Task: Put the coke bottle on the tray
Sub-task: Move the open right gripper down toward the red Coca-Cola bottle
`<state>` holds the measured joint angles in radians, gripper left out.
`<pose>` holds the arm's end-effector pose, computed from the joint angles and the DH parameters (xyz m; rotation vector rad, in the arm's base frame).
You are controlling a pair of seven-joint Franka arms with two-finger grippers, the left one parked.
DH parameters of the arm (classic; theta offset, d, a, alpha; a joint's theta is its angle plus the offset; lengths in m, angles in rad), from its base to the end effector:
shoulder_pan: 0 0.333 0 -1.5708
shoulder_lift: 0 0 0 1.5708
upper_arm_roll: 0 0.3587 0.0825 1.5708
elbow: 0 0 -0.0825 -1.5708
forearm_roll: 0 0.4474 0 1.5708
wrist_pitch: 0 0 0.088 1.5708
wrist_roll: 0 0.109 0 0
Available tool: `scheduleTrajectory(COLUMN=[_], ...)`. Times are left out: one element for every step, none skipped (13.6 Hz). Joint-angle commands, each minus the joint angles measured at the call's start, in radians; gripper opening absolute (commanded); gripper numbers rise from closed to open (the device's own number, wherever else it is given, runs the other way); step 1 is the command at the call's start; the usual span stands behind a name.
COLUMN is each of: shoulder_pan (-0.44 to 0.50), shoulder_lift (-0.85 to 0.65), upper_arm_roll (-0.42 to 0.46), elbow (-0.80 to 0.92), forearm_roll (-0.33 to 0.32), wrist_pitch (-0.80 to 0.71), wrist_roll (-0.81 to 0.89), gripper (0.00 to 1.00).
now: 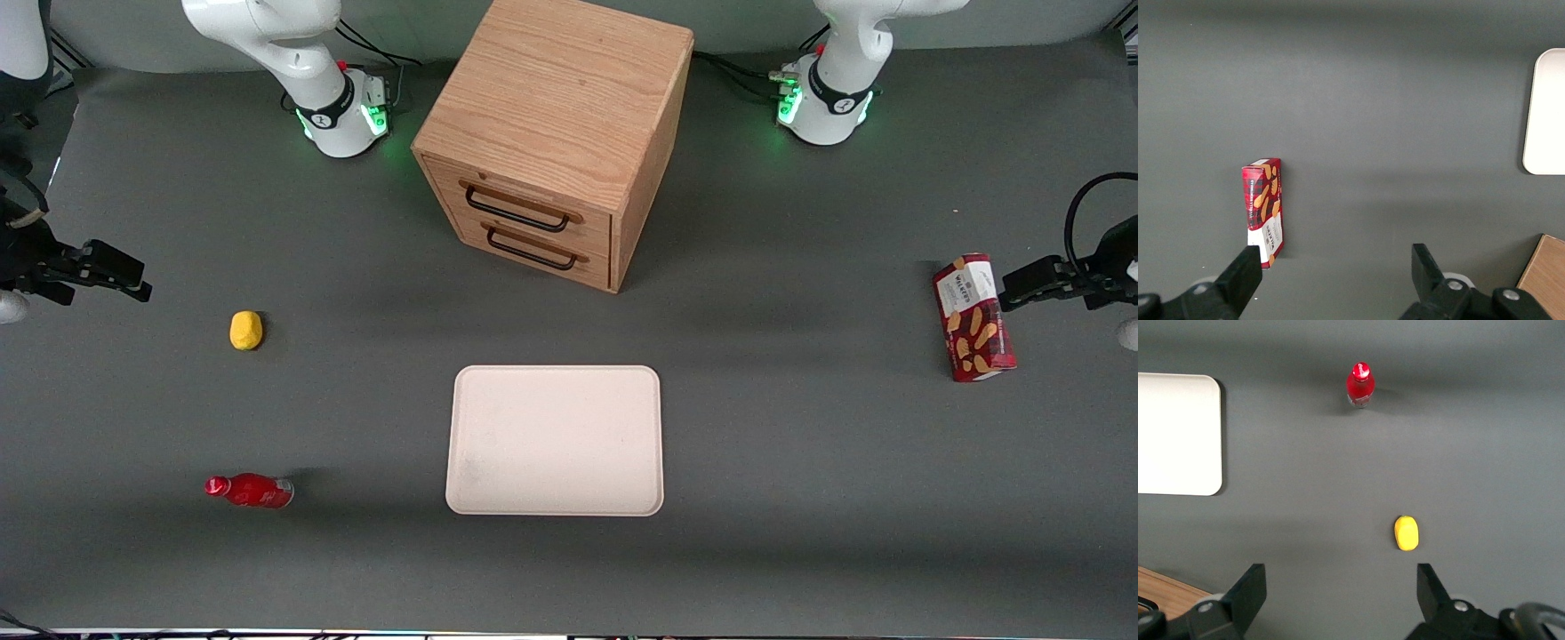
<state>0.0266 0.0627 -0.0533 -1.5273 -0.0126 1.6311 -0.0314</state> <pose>0.6459 -0.0174 0.6545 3.1238 0.0084 0.0636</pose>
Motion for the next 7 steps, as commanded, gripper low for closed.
scheduleTrajectory(shoulder_pan=[0.006,0.004,0.004,0.003,0.003,0.001,-0.001], shoulder_lift=[0.051,0.080,0.110,0.156,0.214,0.279,0.343], upper_arm_roll=[-0.010,-0.011,-0.011,-0.013,-0.016,-0.016,-0.019], elbow=[0.088,0.122,0.163,0.214,0.284,0.373,0.456], forearm_roll=[0.006,0.008,0.010,0.010,0.010,0.010,0.010], wrist_pitch=[-0.004,-0.007,-0.010,-0.032,-0.072,-0.094,-0.115], wrist_roll=[0.008,0.008,0.008,0.007,-0.008,-0.053,-0.094], gripper=[1.00,1.00,1.00,1.00,1.00,1.00,1.00])
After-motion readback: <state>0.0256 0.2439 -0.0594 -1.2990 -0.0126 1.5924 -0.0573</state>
